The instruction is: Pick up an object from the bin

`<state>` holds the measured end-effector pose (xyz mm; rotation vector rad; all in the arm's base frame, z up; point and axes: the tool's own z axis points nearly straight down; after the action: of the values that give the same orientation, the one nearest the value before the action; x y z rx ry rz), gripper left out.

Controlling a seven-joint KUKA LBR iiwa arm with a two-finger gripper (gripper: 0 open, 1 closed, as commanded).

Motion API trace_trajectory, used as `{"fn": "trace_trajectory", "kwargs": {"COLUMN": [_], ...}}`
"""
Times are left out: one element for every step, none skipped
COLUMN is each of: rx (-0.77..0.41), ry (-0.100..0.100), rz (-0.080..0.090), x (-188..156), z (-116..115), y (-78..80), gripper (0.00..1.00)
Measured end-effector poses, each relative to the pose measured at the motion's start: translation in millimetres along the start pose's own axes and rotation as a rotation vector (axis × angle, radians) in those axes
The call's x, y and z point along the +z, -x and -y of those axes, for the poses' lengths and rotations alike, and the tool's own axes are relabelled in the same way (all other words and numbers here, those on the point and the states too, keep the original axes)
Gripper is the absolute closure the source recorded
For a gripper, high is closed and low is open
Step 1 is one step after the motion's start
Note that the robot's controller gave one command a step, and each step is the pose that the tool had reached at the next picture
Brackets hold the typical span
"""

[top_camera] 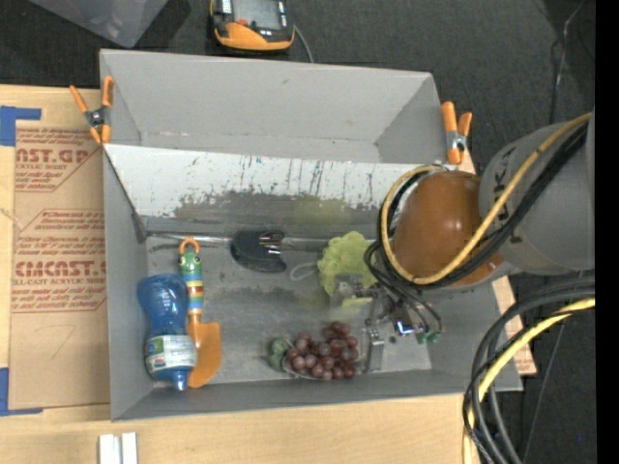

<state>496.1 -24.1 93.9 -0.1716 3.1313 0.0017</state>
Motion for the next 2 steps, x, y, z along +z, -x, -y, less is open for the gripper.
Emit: {"fn": "trace_trajectory", "kwargs": {"rx": [-0.208,-0.333], "ry": [0.0,0.006], "rz": [0.012,-0.009], "x": [-59,-4], "z": [23,-81], "y": [41.1,7.6], "gripper": [0.0,0.0]}}
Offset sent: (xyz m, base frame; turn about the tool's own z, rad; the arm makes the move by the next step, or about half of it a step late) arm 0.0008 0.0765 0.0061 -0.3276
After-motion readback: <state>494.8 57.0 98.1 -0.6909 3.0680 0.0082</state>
